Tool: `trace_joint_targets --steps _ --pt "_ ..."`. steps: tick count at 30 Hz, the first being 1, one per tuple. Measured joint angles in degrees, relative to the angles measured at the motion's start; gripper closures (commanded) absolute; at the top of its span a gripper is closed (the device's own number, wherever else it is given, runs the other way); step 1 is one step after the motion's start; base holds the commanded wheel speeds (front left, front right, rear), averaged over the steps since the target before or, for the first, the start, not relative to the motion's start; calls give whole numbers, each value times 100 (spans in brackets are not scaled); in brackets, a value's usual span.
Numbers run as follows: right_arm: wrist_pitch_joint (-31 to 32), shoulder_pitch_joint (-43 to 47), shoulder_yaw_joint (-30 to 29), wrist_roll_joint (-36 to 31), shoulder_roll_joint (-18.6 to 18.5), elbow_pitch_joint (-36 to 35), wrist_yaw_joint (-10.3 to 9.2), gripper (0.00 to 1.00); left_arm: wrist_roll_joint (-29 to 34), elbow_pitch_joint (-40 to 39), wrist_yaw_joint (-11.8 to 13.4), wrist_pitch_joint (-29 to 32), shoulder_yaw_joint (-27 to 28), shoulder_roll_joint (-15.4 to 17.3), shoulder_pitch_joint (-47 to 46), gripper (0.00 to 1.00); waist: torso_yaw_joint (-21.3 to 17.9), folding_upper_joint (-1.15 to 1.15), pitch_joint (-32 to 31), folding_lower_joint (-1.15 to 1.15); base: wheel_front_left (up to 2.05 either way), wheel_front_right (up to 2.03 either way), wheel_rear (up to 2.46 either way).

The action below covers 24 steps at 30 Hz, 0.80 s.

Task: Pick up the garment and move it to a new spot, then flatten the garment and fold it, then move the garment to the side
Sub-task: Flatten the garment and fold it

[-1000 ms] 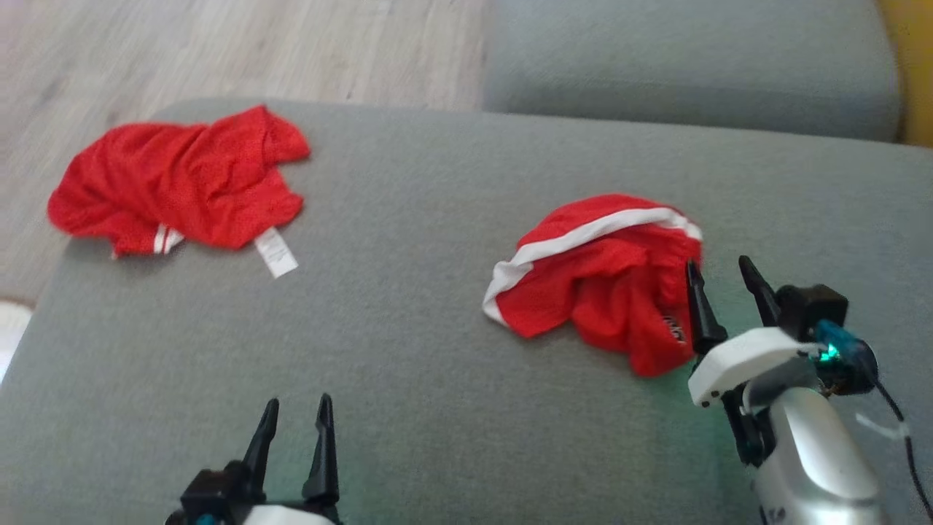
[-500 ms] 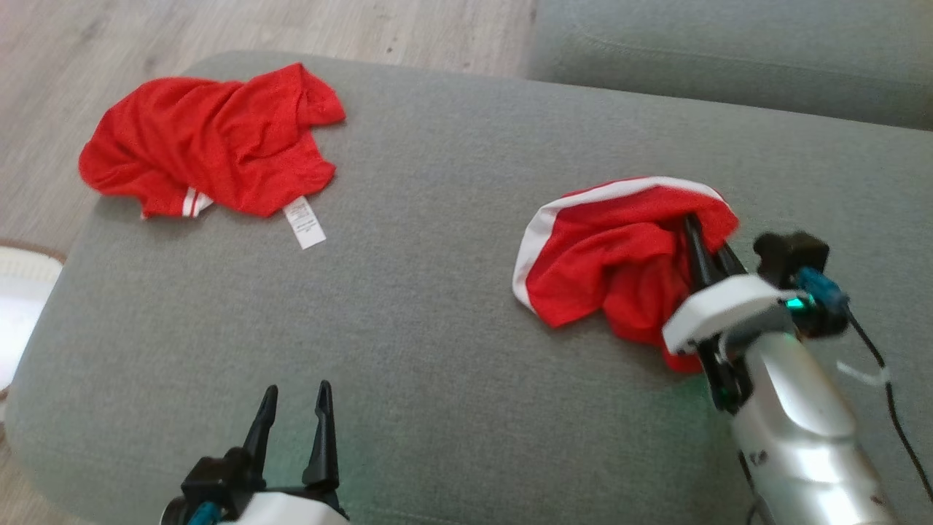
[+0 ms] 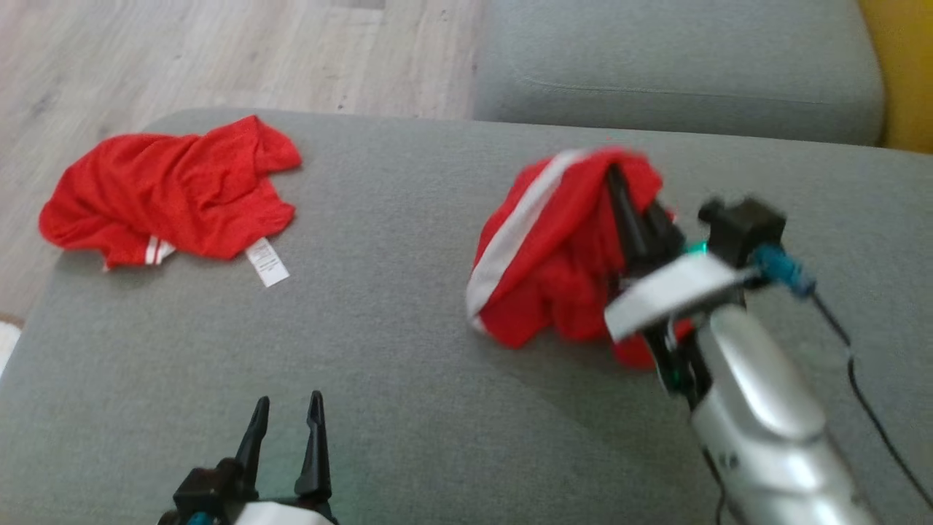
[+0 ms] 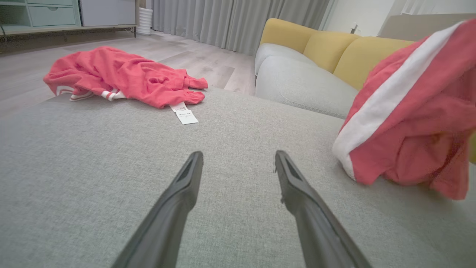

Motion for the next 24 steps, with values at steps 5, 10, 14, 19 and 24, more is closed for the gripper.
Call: trace_joint_targets --steps 5,10,14,19,24 --pt "151 1057 -459 -588 1 100 0 100 0 -12 1 0 15 -1 44 0 -186 0 -25 0 0 0 0" --pt "169 1786 -1074 -1178 2 198 0 100 0 -37 4 0 25 1 44 0 -344 0 -2 0 0 0 0" --pt "165 1954 -1390 -1405 13 178 0 100 0 -36 4 0 22 2 44 0 -430 0 7 0 0 0 0" --pt "118 2045 -1761 -1679 21 223 0 100 0 -29 -2 0 9 3 44 0 -481 0 1 0 0 0 0" --pt "107 2112 -1920 -1944 24 455 0 100 1 -14 -13 0 -20 5 44 0 -474 0 2 0 0 0 0"
